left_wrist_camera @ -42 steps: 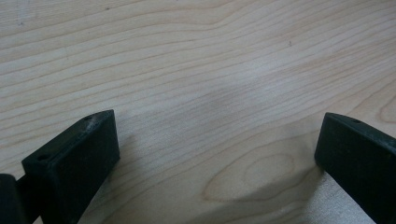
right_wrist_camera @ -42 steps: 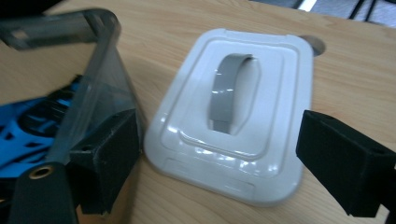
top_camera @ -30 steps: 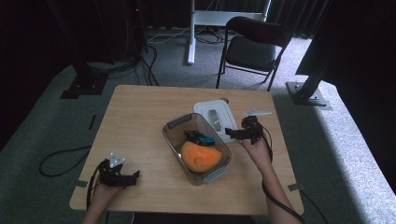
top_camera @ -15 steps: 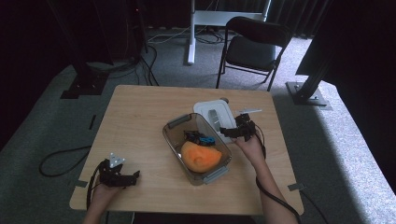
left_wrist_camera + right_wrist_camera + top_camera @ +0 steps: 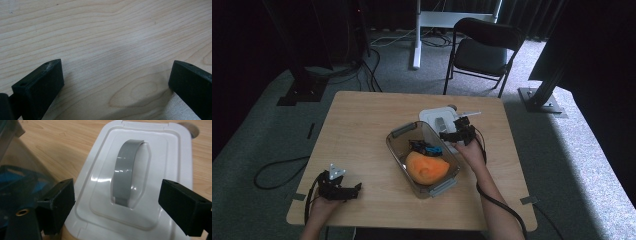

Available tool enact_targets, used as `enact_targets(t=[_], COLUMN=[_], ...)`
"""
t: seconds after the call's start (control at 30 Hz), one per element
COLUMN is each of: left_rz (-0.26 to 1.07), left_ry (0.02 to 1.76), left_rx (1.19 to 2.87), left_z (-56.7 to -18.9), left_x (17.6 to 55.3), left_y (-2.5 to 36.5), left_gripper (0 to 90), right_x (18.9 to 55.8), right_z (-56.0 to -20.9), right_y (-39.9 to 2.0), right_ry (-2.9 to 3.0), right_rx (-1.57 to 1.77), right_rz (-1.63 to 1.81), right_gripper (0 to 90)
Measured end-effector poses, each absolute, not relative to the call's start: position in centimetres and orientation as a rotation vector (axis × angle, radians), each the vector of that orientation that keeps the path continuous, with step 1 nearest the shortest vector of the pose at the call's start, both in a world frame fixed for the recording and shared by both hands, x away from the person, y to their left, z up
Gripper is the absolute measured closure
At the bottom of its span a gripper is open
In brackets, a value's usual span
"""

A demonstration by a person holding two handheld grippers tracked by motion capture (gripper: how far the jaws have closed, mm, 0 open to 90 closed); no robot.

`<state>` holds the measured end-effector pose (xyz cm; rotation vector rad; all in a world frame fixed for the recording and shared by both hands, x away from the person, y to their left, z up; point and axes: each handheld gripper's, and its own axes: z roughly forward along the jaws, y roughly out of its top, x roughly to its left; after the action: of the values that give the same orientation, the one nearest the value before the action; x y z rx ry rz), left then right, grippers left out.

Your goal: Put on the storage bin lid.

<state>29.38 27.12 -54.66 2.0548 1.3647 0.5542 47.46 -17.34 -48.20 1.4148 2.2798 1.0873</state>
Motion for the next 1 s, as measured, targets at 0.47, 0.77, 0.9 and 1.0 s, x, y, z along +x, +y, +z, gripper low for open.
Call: enact_targets(t=[0.47, 0.77, 0.9, 1.0], left_rz=[0.553, 0.553, 0.553, 0.553], left_ry=[1.362, 1.362, 1.362, 1.362], left_rx=[2.055, 2.055, 2.055, 2.055], left_z=[-54.7, -54.7, -54.7, -54.7], left_x=[29.4, 29.4, 29.4, 29.4], left_y=[27.1, 27.1, 27.1, 27.1], left_gripper=[0.2, 0.2, 0.2, 0.3], right_x=[49.7, 50.3, 50.4, 50.4], right_z=[-49.7, -50.6, -50.9, -51.1], right_y=[-16.1, -15.9, -15.9, -15.9], right_ry=[2.299, 2.275, 2.267, 2.279], right_rx=[1.471, 1.533, 1.533, 1.521], right_rz=[0.993, 0.965, 0.938, 0.896], right_gripper=[17.3, 32.0, 36.2, 45.2])
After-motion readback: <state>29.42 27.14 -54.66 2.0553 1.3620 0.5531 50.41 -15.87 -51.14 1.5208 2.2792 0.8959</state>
